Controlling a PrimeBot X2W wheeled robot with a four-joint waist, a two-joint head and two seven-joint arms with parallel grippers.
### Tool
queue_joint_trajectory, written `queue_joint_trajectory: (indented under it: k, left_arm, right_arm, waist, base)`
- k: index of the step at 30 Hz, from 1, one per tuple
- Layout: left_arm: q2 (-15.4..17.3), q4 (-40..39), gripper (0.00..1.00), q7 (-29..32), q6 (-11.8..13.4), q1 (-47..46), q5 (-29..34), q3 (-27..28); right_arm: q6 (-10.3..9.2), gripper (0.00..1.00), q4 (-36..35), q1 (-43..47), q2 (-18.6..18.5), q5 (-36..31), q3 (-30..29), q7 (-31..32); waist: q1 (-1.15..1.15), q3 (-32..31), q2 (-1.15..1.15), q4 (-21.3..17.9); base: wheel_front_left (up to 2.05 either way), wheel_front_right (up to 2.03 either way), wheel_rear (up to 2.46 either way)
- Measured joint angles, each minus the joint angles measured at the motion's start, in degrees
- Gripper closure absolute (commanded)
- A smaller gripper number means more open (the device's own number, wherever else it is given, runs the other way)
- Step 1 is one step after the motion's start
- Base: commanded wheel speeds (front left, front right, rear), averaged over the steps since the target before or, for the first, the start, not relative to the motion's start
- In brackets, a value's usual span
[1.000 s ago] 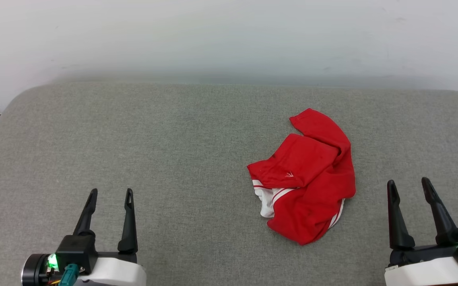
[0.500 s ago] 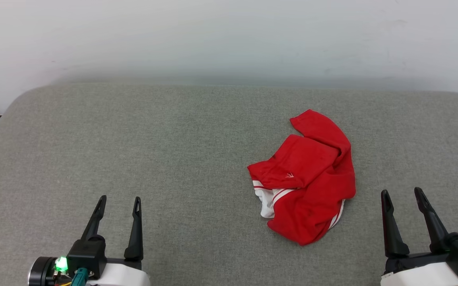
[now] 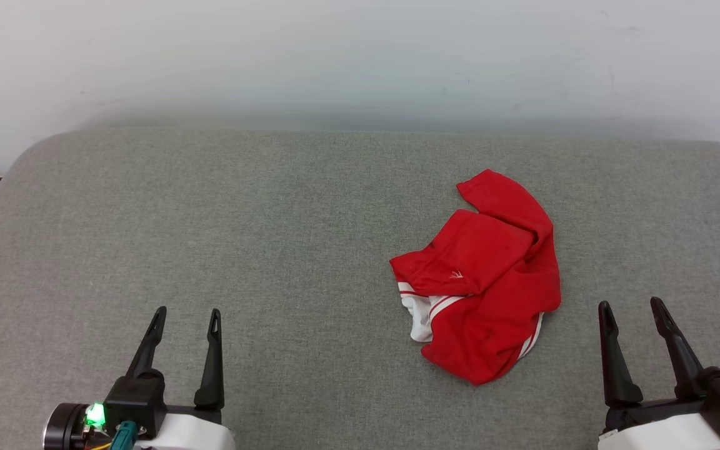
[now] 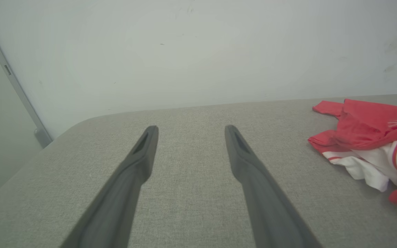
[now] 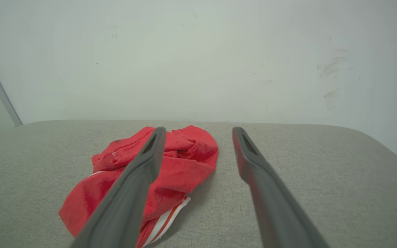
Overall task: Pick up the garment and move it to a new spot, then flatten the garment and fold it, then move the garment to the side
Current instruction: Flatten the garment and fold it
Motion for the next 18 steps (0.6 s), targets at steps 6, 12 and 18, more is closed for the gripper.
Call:
queue_joint_trajectory:
  k: [6,12,18]
  left_arm:
    - [-0.44,0.09,0.00,0.00,-0.41,0.00,0.26,0.51]
    - [-0.80,0.08,0.00,0.00,-0.67,0.01,0.62,0.83]
    - [-1.03,0.10,0.00,0.00,-0.83,0.00,0.67,1.24]
  right_arm:
    - [0.00,0.00,0.13,0.00,0.00,0.01,0.03,0.00]
    - [0.00,0.00,0.26,-0.01,0.00,0.02,-0.16,0.00]
    - [0.00,0.00,-1.47,-1.92,0.00,-0.64,-1.93,0.00]
  waist:
    - [0.00,-0.11,0.00,0.03]
    - [0.00,-0.23,0.00,0.07]
    - [0.00,-0.01,0.00,0.14]
  base:
    - [0.00,0.00,0.00]
    - [0.00,0.00,0.00]
    - [0.00,0.00,0.00]
